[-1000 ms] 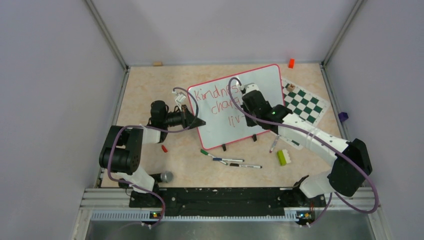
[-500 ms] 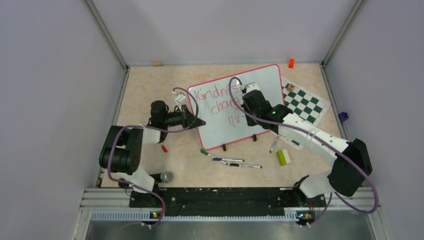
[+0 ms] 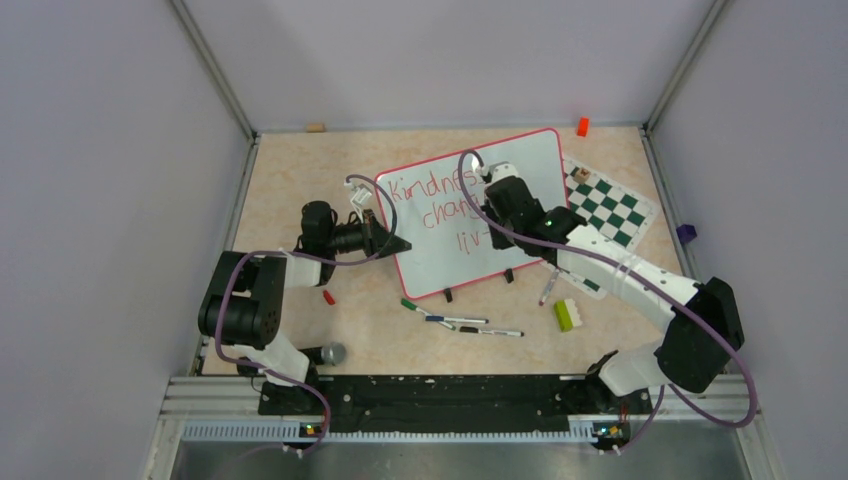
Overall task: Write a sentence on the whiteboard
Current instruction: Open the sentence on the whiteboard.
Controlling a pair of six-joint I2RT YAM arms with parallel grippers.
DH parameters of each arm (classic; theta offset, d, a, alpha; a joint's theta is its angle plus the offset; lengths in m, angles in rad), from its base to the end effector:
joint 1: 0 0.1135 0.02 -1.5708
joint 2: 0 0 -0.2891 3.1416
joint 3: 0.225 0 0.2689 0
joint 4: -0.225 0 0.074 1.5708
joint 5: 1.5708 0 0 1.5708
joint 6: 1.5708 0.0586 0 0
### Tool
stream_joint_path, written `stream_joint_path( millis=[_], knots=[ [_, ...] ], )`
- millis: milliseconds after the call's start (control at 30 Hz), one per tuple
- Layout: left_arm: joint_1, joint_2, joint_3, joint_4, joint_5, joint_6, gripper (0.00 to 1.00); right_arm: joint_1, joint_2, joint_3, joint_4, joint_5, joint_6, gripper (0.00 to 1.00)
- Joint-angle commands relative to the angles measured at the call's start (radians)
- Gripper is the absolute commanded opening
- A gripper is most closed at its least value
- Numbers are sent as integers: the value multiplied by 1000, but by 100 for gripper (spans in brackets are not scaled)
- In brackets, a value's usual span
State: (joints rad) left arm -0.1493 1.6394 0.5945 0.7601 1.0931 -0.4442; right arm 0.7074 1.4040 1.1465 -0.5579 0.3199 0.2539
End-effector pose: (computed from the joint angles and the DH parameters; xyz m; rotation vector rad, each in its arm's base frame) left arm 0.3089 -0.0991 0.1770 0.5336 1.8542 -1.4060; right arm 0.2625 0.2002 0.2955 -0.3786 2.3048 0.0941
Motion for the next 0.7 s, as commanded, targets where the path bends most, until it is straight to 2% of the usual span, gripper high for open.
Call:
stream_joint_path(
  millis=[0, 333, 667],
  knots=[
    [2, 45, -32, -90, -174, 114, 0, -13, 6, 35, 67, -46, 6, 0],
    [2, 45, -33, -88, -174, 113, 0, -13, 31, 12, 3, -98, -2, 0],
    [4, 44, -34, -87, -177, 113, 0, -12, 12, 0, -48, -20, -13, 0]
  ],
)
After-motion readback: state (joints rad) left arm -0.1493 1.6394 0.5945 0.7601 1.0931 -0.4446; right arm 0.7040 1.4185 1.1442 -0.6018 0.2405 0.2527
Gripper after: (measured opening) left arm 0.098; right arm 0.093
